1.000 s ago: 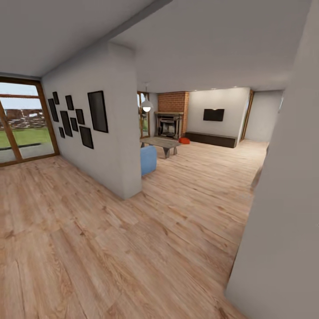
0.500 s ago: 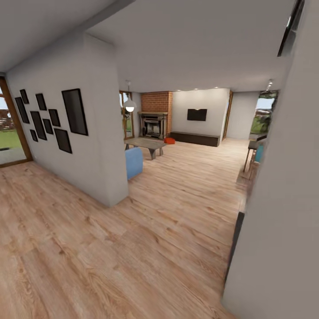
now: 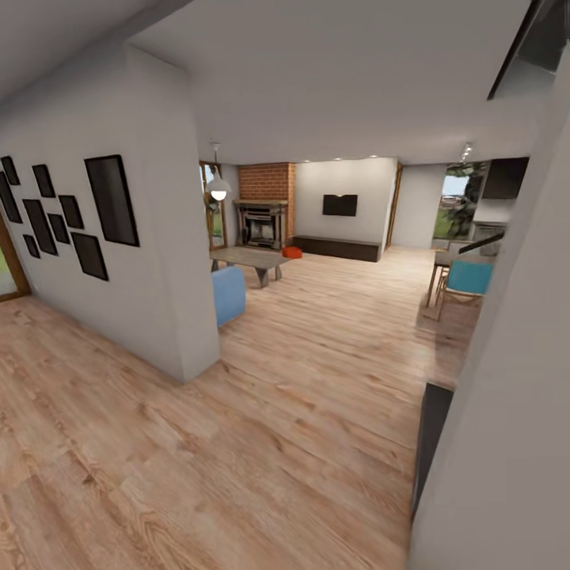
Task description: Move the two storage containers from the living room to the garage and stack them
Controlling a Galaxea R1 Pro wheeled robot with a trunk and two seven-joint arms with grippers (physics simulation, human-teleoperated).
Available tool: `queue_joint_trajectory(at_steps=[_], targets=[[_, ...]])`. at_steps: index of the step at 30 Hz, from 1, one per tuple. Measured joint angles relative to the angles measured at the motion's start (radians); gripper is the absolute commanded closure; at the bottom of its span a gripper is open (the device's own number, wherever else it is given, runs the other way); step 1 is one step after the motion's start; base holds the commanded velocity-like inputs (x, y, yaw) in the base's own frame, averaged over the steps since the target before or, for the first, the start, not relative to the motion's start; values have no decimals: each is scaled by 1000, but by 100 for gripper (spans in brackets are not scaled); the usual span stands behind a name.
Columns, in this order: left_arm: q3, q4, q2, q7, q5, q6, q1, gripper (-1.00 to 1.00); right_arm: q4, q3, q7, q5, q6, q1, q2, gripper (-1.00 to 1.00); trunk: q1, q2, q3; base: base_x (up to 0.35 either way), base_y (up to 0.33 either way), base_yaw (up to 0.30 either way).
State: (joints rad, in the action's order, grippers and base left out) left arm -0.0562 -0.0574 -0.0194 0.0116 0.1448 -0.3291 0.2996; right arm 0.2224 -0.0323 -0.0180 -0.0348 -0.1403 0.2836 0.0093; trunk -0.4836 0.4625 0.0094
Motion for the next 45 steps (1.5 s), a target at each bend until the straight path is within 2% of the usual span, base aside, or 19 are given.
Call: queue_joint_trajectory(at_steps=[6,20,29,45], targets=[[0,0,0,0,0,0,0,-100,0,0,0,0,0,0,0,-100,0,0,0,314,171,-226],[0,0,0,0,0,0,0,-100,0,0,0,0,0,1,0,-100,0,0,0,314,171,-26],[0,0,0,0,0,0,0,-100,0,0,0,0,0,1,0,-100,0,0,0,314,157,-246],[0,0,0,0,0,0,0,-100,0,0,0,0,0,0,0,-100,0,0,0,322,18,-60]])
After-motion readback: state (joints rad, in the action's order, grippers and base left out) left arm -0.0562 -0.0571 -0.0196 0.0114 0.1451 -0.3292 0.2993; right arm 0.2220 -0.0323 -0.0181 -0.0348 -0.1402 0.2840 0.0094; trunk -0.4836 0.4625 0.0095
